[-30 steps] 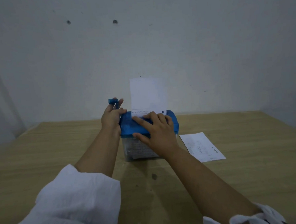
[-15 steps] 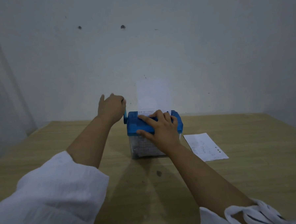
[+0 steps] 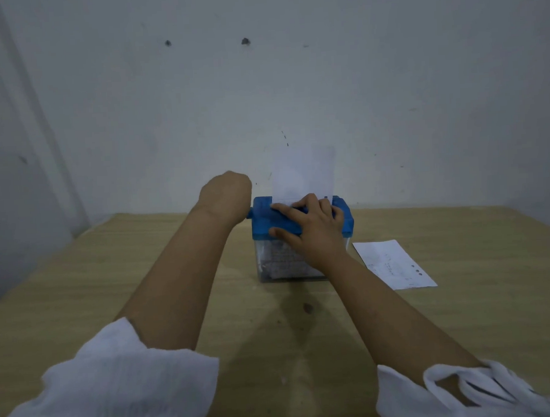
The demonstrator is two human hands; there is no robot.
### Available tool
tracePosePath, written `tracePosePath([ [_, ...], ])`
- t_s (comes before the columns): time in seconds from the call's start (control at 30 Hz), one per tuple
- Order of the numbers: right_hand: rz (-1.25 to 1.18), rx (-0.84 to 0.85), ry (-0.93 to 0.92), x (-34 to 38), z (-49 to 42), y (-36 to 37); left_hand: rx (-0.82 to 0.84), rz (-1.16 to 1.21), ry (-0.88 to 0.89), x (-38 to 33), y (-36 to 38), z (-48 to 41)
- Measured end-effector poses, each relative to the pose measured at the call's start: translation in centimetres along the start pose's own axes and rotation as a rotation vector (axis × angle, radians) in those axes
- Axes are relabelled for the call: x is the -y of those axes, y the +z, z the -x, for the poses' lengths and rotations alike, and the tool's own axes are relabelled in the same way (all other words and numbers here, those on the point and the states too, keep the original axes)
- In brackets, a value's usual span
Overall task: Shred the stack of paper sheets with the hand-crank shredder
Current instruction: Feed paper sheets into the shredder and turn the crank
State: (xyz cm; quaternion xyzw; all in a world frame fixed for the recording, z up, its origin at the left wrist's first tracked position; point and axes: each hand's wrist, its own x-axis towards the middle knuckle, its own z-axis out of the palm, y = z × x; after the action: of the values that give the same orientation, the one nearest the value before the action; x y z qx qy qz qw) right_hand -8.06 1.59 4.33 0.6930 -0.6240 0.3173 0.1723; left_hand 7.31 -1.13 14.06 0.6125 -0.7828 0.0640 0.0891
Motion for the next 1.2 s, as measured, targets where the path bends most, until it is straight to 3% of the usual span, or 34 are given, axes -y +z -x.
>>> tracePosePath([
  [0.2,-0.015,-0.040,-0.017,-0.1,0.2,0.3,0.193,0.008,0.086,1.2,2.1,0.6],
  [0.63,-0.027,-0.195,-0.050,-0.2,0.1,1.5,0.214,0.349,-0.222,1.8,7.8,-2.9],
  [0.7,-0.027,-0.203,-0.055,-0.3,0.0,1.5,0.150,0.425,-0.233,1.8,8.2,-3.2],
  [0.83,-0.019,-0.218,-0.051,-0.2,0.0,1.6,-0.133,0.565,-0.209,1.6,10.2,-2.5],
  [0.9,-0.025,-0.215,-0.053,-0.3,0.0,1.5,-0.159,0.765,-0.296,1.6,11.2,-2.4],
  [0.97,-0.026,-0.224,-0.053,-0.3,0.1,1.5,-0.139,1.145,-0.529,1.7,11.1,-2.2],
  [1.07,-0.036,-0.215,-0.049,-0.2,0.1,1.4,0.160,1.801,-0.808,0.7,9.5,-1.3],
  [1.13,-0.037,-0.200,-0.041,-0.1,0.1,1.3,0.344,1.961,-0.737,-0.3,7.9,-1.1],
  [1.2,-0.043,-0.177,-0.032,0.0,0.2,1.2,0.369,1.937,-0.642,-1.2,6.7,-1.9],
])
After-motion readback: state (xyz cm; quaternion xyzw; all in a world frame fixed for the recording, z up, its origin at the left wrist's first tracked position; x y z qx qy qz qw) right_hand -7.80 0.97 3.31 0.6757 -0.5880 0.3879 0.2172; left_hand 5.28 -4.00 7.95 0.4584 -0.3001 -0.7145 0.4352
